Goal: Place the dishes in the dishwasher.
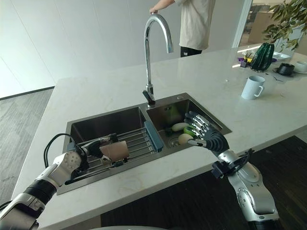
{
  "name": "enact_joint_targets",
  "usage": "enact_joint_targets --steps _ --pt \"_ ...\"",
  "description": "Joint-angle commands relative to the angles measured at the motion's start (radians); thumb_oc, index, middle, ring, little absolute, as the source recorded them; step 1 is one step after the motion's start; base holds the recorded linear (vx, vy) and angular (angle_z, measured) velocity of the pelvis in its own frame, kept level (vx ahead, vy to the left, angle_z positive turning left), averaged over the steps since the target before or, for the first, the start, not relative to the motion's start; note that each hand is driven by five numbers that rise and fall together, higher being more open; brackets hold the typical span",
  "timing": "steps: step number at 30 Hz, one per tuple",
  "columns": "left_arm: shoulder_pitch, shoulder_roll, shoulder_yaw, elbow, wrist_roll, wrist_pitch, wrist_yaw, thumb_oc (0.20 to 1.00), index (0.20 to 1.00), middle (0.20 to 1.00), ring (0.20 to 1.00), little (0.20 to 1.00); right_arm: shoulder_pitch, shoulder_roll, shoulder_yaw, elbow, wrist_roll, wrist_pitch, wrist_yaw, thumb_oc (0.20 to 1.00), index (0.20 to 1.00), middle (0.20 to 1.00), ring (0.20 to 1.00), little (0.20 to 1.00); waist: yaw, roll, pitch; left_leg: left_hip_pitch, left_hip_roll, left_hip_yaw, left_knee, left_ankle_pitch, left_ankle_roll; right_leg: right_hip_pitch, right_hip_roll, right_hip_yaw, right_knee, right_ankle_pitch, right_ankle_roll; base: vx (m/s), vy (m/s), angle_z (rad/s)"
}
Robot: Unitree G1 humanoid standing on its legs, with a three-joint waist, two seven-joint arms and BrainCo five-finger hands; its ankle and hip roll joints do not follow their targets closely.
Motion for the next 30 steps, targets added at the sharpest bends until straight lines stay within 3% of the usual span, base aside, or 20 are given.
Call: enact_joint_targets --steps 1,11,22,30 --pt "-0.083 0.017 0.025 0.056 0.027 -0.001 0.037 1.000 1.000 1.000 1.000 1.000 -0.050 -0.012 -0.038 -0.062 0.000 -0.036 0.010 1.000 1.000 1.000 1.000 1.000 -0.019 0.007 0.024 0.052 0.009 0.002 0.009 -0.121 0.015 0.026 -0.006 -0.006 0.006 -0.083 0.065 0.00 0.000 0.00" --pt "-0.084 0.001 0.022 0.083 0.052 0.016 0.055 1.000 1.000 1.000 1.000 1.000 -0.049 -0.009 -0.035 -0.070 0.001 -0.031 0.011 1.000 1.000 1.000 1.000 1.000 -0.026 0.008 0.028 0.057 0.008 0.008 0.009 -0.123 0.017 0.026 -0.003 0.002 0.006 -0.082 0.064 0.00 0.000 0.00" --pt "-0.096 -0.023 0.035 0.140 0.116 0.079 0.173 1.000 1.000 1.000 1.000 1.000 -0.054 -0.003 -0.019 -0.081 -0.002 -0.027 0.000 1.000 1.000 1.000 1.000 1.000 -0.028 0.007 0.027 0.060 0.008 0.012 0.009 -0.124 0.016 0.028 0.001 0.003 0.006 -0.085 0.062 0.00 -0.002 -0.01" --pt "-0.102 -0.039 0.033 0.174 0.138 0.101 0.192 1.000 1.000 1.000 1.000 1.000 -0.062 -0.001 -0.015 -0.089 -0.007 -0.020 -0.001 1.000 1.000 1.000 1.000 1.000 -0.031 0.006 0.026 0.059 0.008 0.015 0.009 -0.123 0.016 0.027 0.003 0.005 0.006 -0.086 0.061 0.00 0.000 -0.03"
